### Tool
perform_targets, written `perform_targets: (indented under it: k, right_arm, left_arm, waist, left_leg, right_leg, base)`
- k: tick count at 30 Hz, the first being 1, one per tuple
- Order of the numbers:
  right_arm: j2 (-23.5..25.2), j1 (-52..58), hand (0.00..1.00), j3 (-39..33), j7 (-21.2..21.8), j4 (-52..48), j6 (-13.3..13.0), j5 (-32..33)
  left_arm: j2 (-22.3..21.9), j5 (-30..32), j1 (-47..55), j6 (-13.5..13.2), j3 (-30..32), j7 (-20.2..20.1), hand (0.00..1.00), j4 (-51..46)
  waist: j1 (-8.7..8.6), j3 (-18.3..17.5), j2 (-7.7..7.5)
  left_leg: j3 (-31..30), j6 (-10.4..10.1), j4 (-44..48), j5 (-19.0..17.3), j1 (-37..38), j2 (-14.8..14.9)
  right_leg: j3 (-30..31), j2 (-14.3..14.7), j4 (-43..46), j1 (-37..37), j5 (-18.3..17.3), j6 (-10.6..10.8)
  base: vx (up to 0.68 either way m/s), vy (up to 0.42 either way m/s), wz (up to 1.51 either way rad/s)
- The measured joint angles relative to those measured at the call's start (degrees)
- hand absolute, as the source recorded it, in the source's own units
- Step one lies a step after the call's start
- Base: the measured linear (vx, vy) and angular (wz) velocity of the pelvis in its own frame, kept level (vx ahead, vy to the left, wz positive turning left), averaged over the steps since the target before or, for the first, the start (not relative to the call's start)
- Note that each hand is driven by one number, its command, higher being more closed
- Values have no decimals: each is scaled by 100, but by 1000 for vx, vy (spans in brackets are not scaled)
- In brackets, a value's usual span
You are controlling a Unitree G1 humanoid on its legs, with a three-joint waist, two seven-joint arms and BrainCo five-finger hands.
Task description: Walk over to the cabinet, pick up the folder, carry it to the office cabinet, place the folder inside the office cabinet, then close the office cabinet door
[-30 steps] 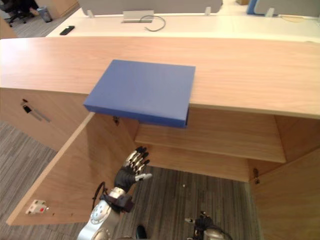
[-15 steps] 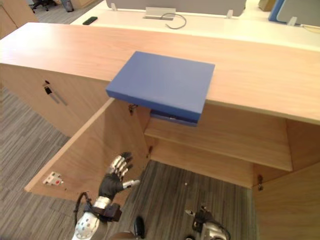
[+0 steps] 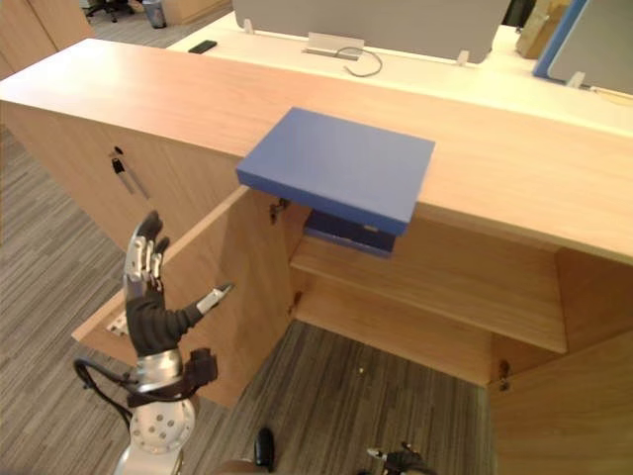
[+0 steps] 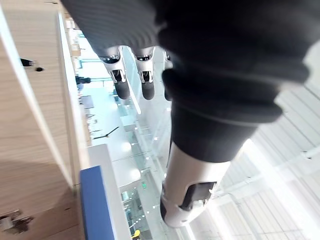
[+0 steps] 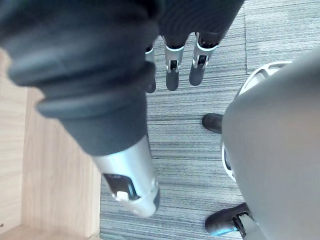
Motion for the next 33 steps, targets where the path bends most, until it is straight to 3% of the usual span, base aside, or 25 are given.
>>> perform_targets:
  k: [6, 21, 33]
  right_arm:
    - [14, 22, 0, 146, 2, -23, -8, -20]
    - [34, 245, 0, -136, 255, -243, -11, -230]
    - [47, 307, 0, -457, 287, -428, -4, -236]
  left_arm:
    - [246, 769, -546, 62, -149, -25, 0, 183]
    - [767, 2584, -2401, 1003, 112, -30, 0, 1512]
    - [1015, 3218, -3387, 1494, 171, 176, 0, 2133]
  waist:
    - [-119, -111, -20]
    - [-445, -377, -27]
    - [-603, -387, -23]
  left_leg:
    - [313, -68, 0, -50, 129, 128]
    - [738, -198, 0, -96, 344, 345]
    - [929, -268, 2, -145, 434, 390]
  right_leg:
    - [326, 112, -86, -26, 55, -77]
    - [775, 340, -298, -20, 170, -233]
    - [934, 419, -531, 57, 254, -265]
  base:
    - [-6, -19, -30]
    - [-21, -14, -17]
    - [-5, 0, -8]
